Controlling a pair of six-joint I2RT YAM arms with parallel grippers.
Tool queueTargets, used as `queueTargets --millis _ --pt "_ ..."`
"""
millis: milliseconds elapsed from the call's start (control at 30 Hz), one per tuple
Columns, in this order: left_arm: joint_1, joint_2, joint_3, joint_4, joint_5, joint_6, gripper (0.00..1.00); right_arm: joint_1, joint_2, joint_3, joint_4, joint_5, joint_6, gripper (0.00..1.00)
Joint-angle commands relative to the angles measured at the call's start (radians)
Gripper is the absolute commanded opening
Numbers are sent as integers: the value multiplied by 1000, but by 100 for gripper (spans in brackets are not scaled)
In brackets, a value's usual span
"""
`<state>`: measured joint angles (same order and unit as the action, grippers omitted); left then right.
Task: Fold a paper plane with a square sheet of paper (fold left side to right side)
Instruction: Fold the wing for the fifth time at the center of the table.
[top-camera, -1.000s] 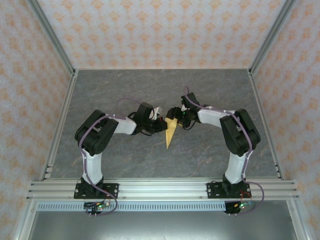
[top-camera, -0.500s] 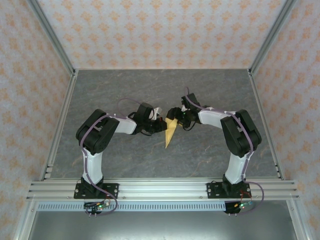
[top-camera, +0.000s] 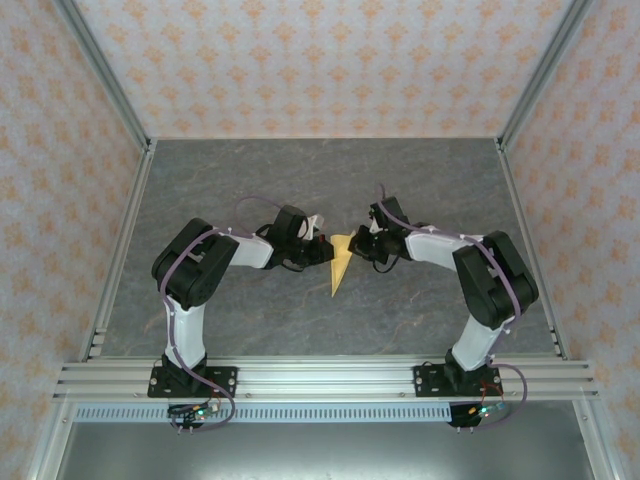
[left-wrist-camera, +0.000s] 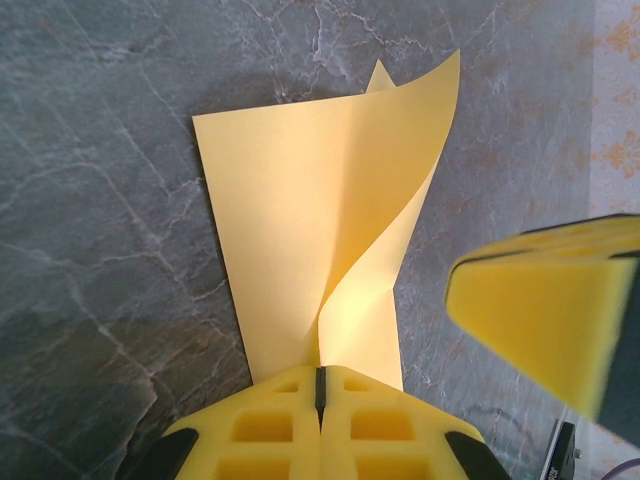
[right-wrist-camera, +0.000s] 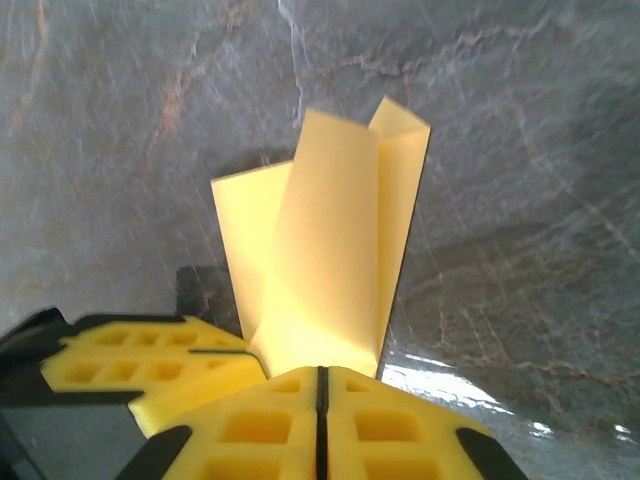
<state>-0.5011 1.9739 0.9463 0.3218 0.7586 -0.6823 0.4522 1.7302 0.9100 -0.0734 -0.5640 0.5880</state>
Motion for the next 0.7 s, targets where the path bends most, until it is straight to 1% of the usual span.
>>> queueTargets --millis 0,233,667 --pt "12 6 -14 -15 -27 18 0 5 13 -4 58 -31 0 6" --pt "12 7 -9 -20 -29 20 0 4 56 31 69 -16 -15 6" --pt "13 8 -8 -21 -25 22 0 5 118 78 12 18 -48 6"
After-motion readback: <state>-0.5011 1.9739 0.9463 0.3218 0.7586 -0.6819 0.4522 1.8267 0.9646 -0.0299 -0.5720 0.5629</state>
